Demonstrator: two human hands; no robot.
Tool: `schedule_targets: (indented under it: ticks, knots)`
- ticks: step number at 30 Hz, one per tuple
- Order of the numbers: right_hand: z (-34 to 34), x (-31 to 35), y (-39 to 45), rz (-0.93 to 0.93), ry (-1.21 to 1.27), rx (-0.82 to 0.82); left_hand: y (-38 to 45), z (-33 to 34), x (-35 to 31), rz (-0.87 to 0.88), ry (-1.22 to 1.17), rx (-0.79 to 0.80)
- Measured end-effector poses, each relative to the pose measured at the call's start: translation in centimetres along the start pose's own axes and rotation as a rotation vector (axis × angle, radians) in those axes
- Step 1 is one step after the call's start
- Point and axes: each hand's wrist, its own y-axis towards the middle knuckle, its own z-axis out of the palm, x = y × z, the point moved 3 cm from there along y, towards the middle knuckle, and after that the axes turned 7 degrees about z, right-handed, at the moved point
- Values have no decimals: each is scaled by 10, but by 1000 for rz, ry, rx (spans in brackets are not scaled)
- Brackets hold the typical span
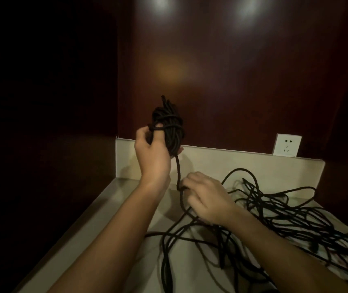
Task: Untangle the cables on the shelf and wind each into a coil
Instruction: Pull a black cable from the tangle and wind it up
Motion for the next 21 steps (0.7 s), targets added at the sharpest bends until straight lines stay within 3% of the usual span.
schedule_targets:
  ticks: [2,4,6,8,11,13,17,21]
  knots:
    - [5,16,-2,55,-255,-8,-5,-3,4,-46,-28,-5]
    - [1,38,4,239,-496,46,-9,-1,7,-60,-43,-7]
    - [0,49,9,374,-551,20,-12,5,-1,-17,-58,4]
    - [-1,50,11,449,-357,-131,-11,13,-13,48,-91,13]
    - [-3,37,6,628,249,-321,-2,19,-32,161,-93,24]
    - [-10,30,0,717,460,-426,4,18,-40,204,-70,24]
    - [-29,11,-14,745,672,-339,16,-5,-33,259,72,-4]
    - [-36,-8,-28,693,1361,-211,26,-35,-27,281,205,-63]
